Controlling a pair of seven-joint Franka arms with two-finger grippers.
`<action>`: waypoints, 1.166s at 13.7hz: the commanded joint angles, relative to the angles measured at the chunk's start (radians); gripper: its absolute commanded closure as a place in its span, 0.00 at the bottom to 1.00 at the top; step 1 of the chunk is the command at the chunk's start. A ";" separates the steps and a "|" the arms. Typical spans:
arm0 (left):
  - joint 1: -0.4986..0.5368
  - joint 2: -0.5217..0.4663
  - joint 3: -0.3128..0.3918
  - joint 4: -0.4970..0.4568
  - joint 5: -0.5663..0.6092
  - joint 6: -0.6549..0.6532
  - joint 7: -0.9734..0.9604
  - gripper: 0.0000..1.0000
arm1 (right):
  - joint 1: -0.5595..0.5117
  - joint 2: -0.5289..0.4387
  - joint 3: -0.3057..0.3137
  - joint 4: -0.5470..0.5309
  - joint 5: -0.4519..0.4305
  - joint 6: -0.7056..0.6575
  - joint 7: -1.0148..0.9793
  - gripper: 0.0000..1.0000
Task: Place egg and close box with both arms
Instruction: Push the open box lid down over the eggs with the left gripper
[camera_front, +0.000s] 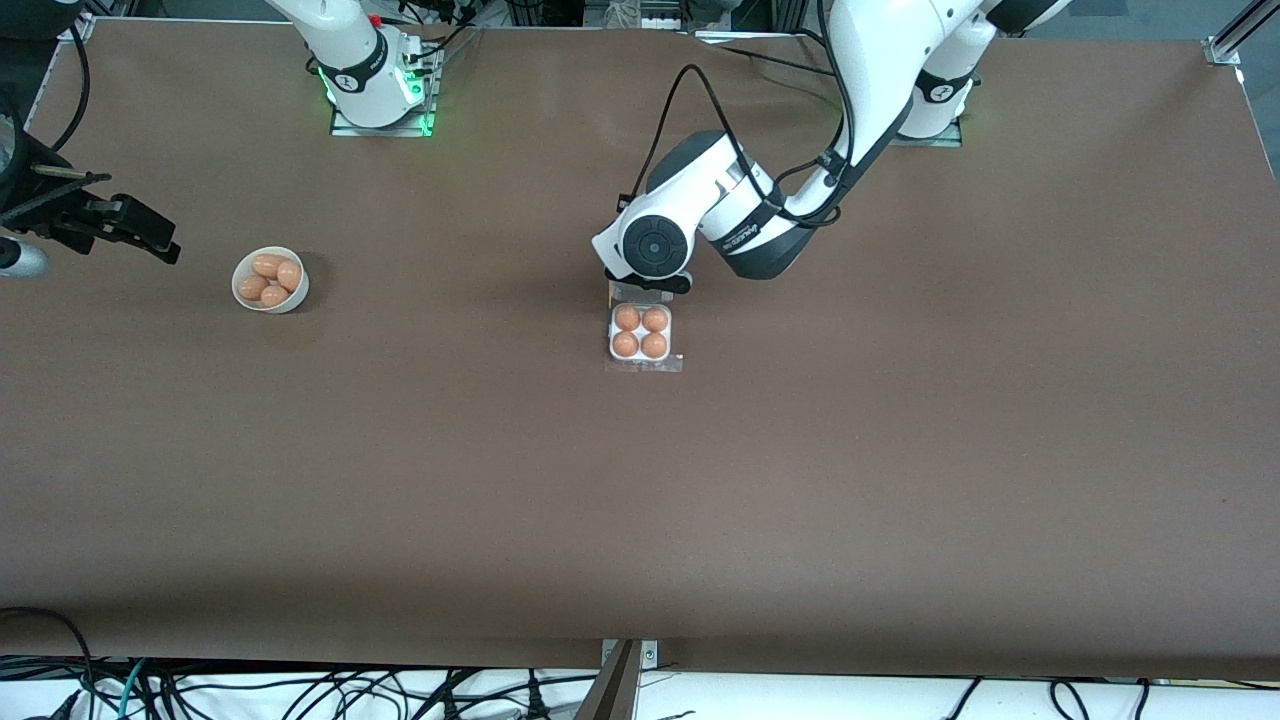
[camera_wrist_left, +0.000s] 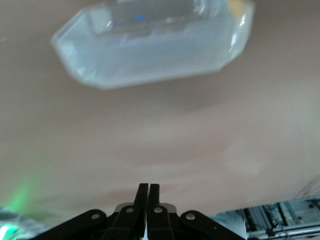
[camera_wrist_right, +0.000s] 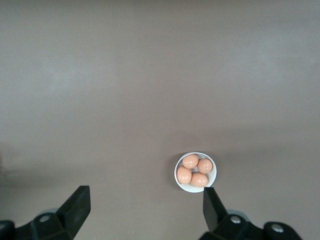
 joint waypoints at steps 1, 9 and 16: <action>-0.027 0.042 0.014 0.047 -0.015 0.026 -0.020 0.94 | -0.007 -0.008 0.012 -0.007 -0.016 0.009 0.003 0.00; -0.024 0.057 0.047 0.065 0.089 0.085 -0.022 0.96 | -0.005 -0.008 0.013 -0.008 -0.012 0.006 0.003 0.00; -0.027 0.057 0.096 0.107 0.092 0.199 -0.049 0.95 | -0.005 -0.008 0.013 -0.007 -0.012 0.008 0.003 0.00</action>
